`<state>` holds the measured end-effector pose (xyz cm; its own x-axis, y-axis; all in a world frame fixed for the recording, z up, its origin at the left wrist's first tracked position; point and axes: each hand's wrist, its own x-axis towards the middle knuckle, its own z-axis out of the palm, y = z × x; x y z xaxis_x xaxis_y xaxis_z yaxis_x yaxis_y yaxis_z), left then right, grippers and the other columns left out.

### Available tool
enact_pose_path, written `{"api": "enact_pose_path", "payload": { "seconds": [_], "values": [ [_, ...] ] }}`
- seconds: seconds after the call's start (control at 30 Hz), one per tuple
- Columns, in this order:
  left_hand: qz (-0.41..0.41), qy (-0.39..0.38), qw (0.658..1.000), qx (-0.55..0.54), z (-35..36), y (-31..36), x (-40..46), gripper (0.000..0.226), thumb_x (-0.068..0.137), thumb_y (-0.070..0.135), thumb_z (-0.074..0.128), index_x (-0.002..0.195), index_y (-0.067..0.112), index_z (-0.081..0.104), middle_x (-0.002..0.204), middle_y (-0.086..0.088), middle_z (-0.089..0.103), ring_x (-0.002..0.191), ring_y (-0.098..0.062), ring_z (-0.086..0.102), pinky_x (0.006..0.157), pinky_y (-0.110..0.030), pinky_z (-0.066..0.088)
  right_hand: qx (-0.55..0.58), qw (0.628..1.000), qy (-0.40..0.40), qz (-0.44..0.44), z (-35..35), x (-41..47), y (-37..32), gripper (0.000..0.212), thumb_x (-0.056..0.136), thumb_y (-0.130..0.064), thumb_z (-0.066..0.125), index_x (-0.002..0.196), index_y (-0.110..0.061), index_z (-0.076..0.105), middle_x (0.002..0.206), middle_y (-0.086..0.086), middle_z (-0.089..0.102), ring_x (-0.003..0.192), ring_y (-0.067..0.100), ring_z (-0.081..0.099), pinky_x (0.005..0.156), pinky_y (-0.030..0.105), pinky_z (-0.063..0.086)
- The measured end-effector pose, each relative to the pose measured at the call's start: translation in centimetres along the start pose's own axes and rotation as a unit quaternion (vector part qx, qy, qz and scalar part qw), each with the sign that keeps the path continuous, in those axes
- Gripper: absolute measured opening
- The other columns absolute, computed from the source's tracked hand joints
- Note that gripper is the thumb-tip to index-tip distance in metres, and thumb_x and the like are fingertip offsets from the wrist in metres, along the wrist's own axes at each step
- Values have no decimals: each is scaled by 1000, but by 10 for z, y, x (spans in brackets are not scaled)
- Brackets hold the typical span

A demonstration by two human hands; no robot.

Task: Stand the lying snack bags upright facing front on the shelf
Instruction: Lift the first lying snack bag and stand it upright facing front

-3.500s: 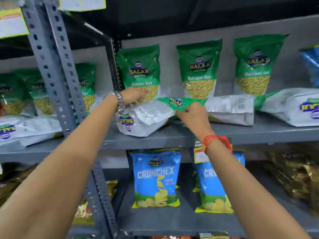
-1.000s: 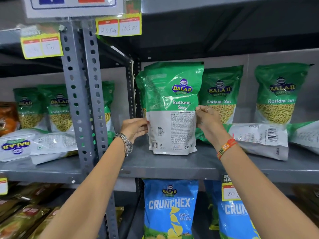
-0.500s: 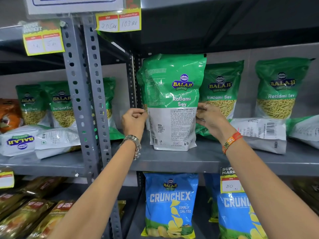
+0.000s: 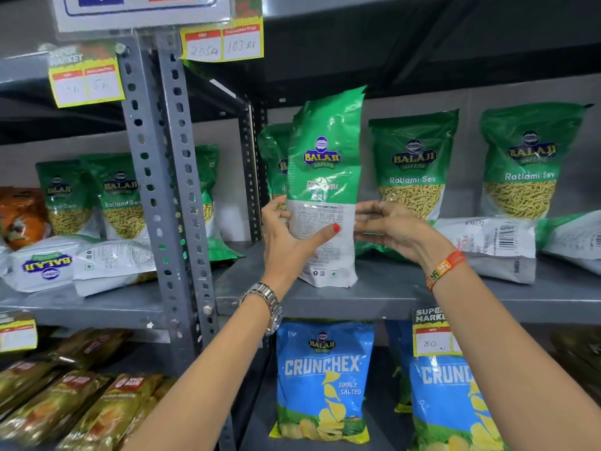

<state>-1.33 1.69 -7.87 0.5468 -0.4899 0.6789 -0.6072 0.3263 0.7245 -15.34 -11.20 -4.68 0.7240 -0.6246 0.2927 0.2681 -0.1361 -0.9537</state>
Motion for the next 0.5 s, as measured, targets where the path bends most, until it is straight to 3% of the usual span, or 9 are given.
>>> {"api": "enact_pose_path", "payload": {
  "seconds": [0.1, 0.2, 0.27, 0.33, 0.4, 0.5],
  "values": [
    [-21, 14, 999, -34, -1, -2, 1, 93, 52, 50, 77, 127, 20, 32, 132, -6, 44, 122, -21, 47, 106, -41, 40, -69, 997, 14, -26, 16, 1, 3, 23, 73, -2, 74, 83, -17, 61, 79, 0, 64, 64, 7, 67, 59, 22, 59],
    [-28, 21, 997, -64, -3, -6, 4, 68, 63, 40, 75, 118, 22, 39, 125, -3, 48, 118, -20, 50, 103, -37, 43, -123, 990, 30, -62, 32, 4, 4, 26, 69, -12, 80, 81, -21, 59, 77, -2, 57, 68, 6, 60, 50, 16, 53],
    [-22, 20, 996, -85, -5, -9, 6, 54, 72, 32, 72, 115, 21, 40, 116, 3, 50, 110, -18, 54, 93, -26, 47, -148, 985, 25, -86, 38, 5, 5, 27, 69, -15, 81, 81, -21, 57, 77, -3, 55, 68, 4, 57, 48, 14, 52],
    [-8, 25, 997, -73, -9, -12, 8, 47, 80, 27, 66, 118, 15, 42, 109, 7, 50, 98, -7, 54, 82, -8, 43, -168, 981, 15, -94, 42, 5, 4, 25, 69, -17, 80, 81, -21, 58, 77, -5, 56, 69, 3, 58, 49, 14, 53],
    [2, 39, 999, -38, -12, -16, 11, 42, 84, 26, 60, 120, 12, 44, 101, 11, 52, 88, 5, 51, 71, 0, 40, -151, 984, 29, -95, 42, 8, 4, 20, 72, -20, 78, 81, -21, 60, 79, -4, 60, 69, 4, 59, 53, 17, 56],
    [-22, 64, 997, -37, -16, -20, 17, 22, 89, 24, 50, 109, 14, 49, 84, 16, 51, 75, 3, 48, 67, -14, 40, -69, 989, 99, -86, 38, 17, 3, 18, 80, -25, 71, 93, -18, 61, 98, 3, 62, 77, 10, 59, 56, 21, 58]
  ]
}}
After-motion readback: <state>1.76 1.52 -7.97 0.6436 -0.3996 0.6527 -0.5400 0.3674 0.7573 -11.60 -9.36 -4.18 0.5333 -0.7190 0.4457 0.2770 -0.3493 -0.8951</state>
